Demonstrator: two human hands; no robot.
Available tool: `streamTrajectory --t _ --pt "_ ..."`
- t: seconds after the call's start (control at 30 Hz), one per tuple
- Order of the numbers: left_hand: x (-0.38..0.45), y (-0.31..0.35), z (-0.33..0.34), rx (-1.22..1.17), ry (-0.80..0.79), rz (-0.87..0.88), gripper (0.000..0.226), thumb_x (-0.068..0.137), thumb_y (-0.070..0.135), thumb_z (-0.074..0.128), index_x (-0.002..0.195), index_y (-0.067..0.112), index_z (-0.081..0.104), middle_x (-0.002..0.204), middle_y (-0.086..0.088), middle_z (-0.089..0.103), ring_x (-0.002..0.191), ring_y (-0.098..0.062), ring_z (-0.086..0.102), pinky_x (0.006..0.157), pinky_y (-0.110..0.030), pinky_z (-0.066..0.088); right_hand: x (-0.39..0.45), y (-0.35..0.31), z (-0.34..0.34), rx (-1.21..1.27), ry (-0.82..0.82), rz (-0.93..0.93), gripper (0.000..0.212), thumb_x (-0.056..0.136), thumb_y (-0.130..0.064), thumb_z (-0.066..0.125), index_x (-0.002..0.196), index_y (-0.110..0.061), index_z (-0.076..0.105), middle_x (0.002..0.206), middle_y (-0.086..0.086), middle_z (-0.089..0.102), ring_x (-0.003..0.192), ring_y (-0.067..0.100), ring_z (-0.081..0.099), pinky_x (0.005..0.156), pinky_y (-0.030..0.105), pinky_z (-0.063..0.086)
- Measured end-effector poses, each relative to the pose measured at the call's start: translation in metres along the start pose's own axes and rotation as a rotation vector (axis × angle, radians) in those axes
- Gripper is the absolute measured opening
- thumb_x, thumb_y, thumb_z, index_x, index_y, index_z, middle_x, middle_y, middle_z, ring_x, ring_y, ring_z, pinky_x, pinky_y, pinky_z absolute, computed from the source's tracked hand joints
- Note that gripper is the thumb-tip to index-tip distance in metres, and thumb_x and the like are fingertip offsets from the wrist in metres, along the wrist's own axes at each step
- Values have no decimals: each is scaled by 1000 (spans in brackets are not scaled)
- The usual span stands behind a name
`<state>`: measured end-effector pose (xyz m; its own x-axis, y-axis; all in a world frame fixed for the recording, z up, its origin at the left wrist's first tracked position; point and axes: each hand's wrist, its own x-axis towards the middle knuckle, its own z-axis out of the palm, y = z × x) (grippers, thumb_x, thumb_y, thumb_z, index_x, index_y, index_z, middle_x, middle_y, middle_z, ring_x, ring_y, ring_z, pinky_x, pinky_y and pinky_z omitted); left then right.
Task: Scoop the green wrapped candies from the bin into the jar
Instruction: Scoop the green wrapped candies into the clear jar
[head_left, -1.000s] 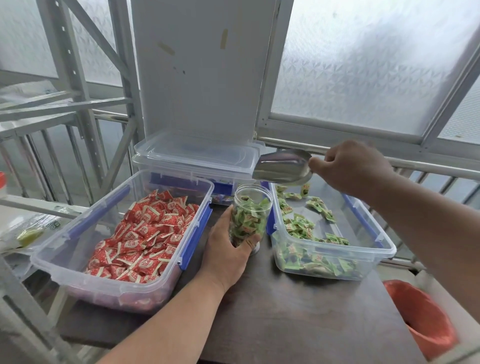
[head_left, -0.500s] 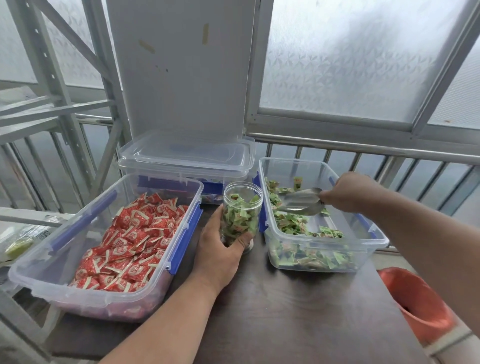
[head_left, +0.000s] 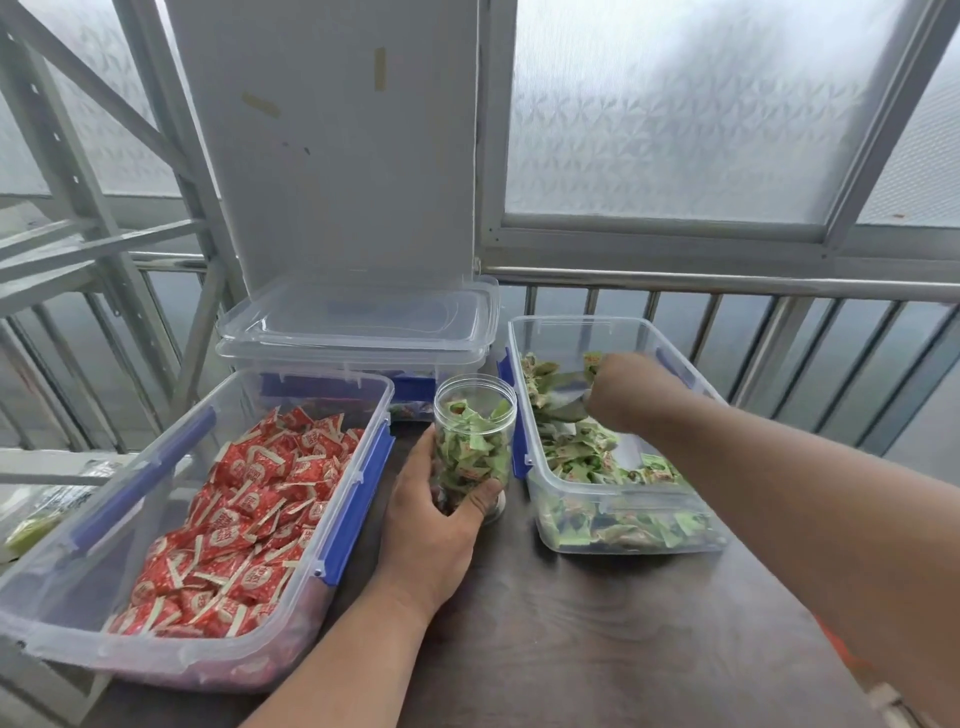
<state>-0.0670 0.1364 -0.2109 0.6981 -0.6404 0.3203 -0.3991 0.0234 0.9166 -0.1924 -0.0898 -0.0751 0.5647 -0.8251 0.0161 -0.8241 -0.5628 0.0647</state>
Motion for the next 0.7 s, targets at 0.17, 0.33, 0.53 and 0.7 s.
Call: streamTrajectory --t 0.17,0.33,0.53,0.7 --pt "2 -3 2 -19 -11 -39 92 80 59 90 161 42 50 146 20 68 134 0 65 120 -41 53 3 1 30 -141 -333 -9 33 100 -7 48 126 -3 69 81 7 60 83 28 58 73 33 50" --pt "3 -2 2 -2 -21 -57 91 83 56 92 162 41 50 146 20 68 134 0 65 120 -42 53 9 3 29 -228 -345 -38 31 97 -3 52 120 -1 72 74 5 48 86 27 52 79 32 48" --pt "1 3 0 15 -17 -57 91 82 57 91 162 43 50 147 22 66 135 1 63 121 -40 52 0 5 16 -114 -310 69 21 98 1 48 91 -1 68 68 4 48 56 15 47 45 22 39" --pt "1 5 0 19 -19 -64 91 85 50 94 163 42 48 148 19 66 135 -3 64 121 -41 51 -8 24 1 109 -241 173 21 97 -1 50 82 -5 63 85 9 69 61 22 54 65 31 51"
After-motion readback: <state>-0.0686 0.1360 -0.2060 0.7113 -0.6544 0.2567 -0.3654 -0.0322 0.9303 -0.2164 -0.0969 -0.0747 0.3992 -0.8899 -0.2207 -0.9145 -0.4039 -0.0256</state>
